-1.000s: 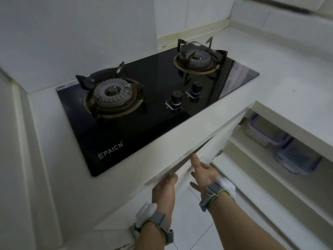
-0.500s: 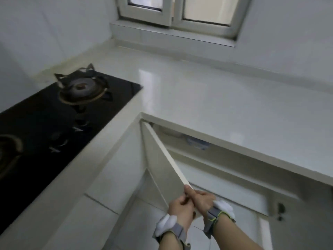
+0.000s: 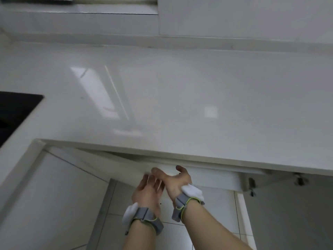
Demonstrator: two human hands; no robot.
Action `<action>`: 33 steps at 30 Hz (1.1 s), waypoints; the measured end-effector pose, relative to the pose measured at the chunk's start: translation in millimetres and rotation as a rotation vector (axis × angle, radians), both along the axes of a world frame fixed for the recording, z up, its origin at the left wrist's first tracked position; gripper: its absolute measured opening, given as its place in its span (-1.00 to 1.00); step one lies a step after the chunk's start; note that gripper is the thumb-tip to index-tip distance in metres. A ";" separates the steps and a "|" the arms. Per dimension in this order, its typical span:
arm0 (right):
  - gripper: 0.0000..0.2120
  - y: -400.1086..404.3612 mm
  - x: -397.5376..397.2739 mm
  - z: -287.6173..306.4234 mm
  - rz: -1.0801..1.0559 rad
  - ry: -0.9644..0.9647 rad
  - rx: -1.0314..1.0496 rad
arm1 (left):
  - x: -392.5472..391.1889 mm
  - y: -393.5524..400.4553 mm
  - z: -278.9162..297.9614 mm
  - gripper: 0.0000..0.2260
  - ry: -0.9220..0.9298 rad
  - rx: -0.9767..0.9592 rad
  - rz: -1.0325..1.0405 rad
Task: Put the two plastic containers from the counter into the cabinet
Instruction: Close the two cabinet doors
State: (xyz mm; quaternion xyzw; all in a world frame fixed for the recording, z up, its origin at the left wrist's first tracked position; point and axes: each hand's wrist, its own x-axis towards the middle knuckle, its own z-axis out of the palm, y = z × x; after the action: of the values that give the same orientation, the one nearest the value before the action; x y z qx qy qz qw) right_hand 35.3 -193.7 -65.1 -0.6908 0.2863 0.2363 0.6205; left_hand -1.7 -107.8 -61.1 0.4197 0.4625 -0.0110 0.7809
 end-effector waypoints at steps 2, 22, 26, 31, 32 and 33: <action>0.13 -4.4 13.8 -2.9 0.013 -0.037 0.010 | 13.9 -8.5 0.8 -0.78 -0.003 -0.009 0.051; -0.63 -331.1 -92.0 79.0 -0.369 -0.008 -0.257 | 3.3 -267.1 55.3 -0.55 0.103 -0.048 -0.946; -0.87 -389.8 -147.0 92.2 -0.503 -0.114 -0.384 | -37.1 -345.7 63.5 -0.58 0.023 -0.039 -1.125; -0.80 -440.4 -247.9 84.9 -0.529 0.035 -0.487 | -106.8 -407.9 47.2 -0.86 -0.004 0.031 -1.351; -0.80 -446.6 -271.7 79.4 -0.512 0.116 -0.476 | -123.9 -416.9 40.6 -0.87 0.005 0.019 -1.388; -0.77 -449.8 -293.4 73.3 -0.479 0.196 -0.471 | -141.2 -423.0 35.0 -0.84 0.008 0.015 -1.422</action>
State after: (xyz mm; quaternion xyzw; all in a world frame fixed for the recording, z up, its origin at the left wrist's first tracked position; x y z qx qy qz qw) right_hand -258.1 -643.5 8.2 -0.7023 0.5450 0.0766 0.4516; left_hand -142.9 -530.9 -26.1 0.6253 0.0795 -0.5161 0.5799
